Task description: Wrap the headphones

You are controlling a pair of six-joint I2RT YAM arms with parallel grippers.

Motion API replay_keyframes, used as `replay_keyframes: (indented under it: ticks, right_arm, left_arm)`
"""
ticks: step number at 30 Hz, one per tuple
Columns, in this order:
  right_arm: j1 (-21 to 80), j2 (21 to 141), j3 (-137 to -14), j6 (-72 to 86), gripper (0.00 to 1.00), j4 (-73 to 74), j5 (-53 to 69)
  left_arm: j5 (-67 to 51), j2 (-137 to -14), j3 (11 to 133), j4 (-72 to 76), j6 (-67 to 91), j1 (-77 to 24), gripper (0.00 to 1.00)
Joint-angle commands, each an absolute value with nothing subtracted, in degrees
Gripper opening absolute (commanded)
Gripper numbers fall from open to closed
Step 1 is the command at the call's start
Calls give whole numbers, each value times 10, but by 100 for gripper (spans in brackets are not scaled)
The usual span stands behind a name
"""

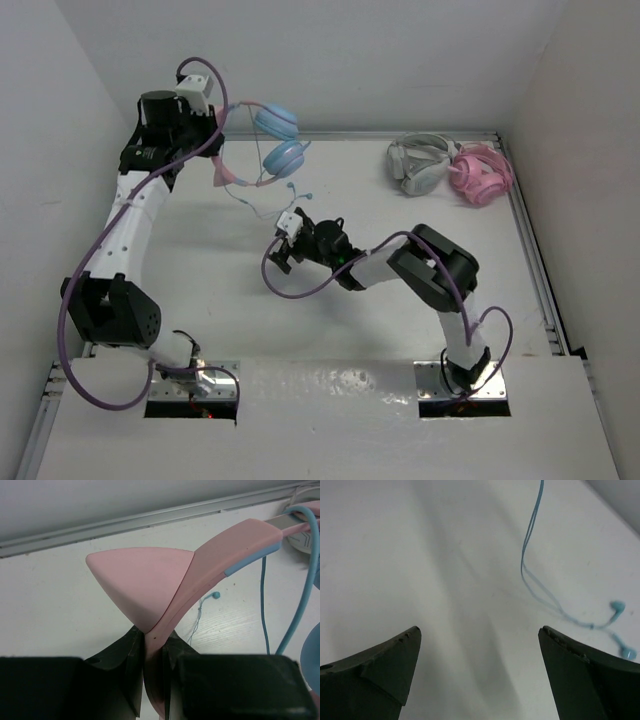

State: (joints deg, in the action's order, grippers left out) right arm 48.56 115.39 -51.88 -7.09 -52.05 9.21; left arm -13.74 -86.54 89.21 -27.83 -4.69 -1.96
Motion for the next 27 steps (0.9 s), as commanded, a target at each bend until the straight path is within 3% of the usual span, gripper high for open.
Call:
replay_keyframes:
  ticks: [1,3,10,13,16,17,18,23,27]
  right_arm:
    - [481,1213,-566,-94,99,-730,108]
    - [481,1265,-607,-52,99,-785,57]
    - [481,1336,-767,-49,94,-698,11]
    - [482,1360,-814,-35,74,-661,2]
    - [481,1376,-826,-20,21,-666,-16]
    - [481,1369,-813,-18,7,-698,-22]
    - [480,1358,-765,-15,0,-725,-30]
    - [468,1276,-574,-6,0,-887,-29]
    - [468,1222,-466,20,0,-911,-2]
  left_arm:
    - [-138,-829,929,-271,-62,-26,0]
    - [-135,-827,933,-277,-66,-29,0]
    - [-144,-831,956,-296,-68,-37,0]
    - [-150,-833,956,-297,-64,-38,0]
    - [-144,-834,954,-294,-63,-38,0]
    - [-139,-832,954,-294,-63,-38,0]
    - [-133,-832,953,-289,-65,-38,0]
    - [-104,-846,957,-272,-68,-27,0]
    - [-111,-869,982,-267,-55,-23,0]
